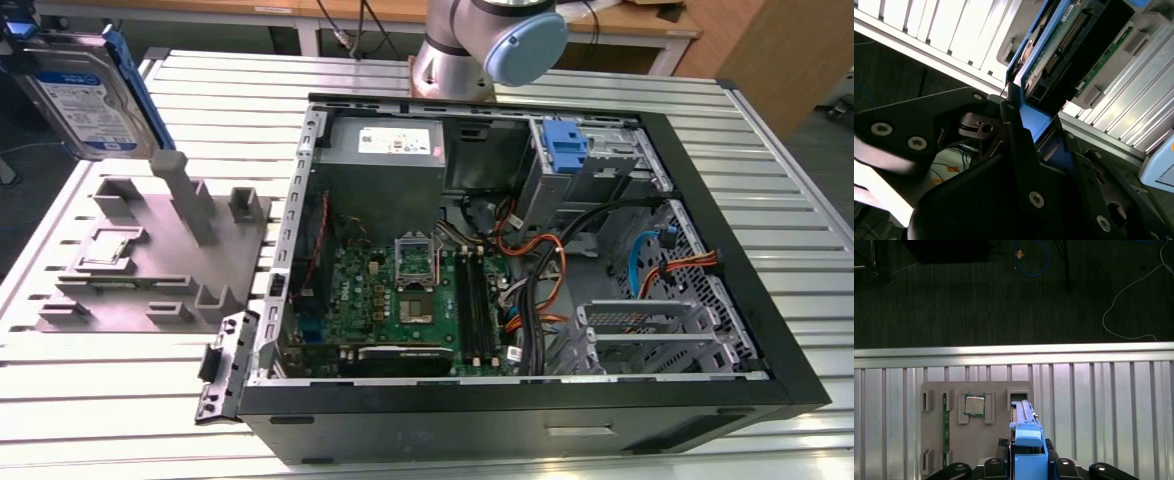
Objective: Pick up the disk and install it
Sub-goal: 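Pick up the disk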
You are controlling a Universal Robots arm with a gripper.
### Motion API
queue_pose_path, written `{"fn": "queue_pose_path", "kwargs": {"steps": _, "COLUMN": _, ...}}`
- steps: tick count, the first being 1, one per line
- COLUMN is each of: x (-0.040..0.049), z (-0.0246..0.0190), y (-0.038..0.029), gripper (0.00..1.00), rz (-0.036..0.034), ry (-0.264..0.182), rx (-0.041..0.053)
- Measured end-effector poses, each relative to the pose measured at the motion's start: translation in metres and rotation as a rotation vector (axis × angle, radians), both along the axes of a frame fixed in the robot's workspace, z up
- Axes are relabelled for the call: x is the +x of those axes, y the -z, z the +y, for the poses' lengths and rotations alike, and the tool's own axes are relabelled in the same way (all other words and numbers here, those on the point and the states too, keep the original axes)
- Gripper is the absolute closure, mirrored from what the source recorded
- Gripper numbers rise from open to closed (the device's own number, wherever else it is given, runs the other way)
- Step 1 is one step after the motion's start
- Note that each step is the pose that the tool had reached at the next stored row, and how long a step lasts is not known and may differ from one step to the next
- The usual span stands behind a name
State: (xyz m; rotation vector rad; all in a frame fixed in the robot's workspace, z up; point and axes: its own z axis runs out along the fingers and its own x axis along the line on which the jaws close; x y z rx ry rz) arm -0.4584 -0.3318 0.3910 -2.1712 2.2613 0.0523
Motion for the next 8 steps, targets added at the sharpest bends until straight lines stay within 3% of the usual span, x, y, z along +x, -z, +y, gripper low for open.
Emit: {"fn": "queue_pose_path", "kwargs": {"steps": 8, "x": 0.0, "z": 0.0, "y": -0.0015, "gripper": 0.64, "rz": 0.0, "ry": 0.0, "rx": 0.0}}
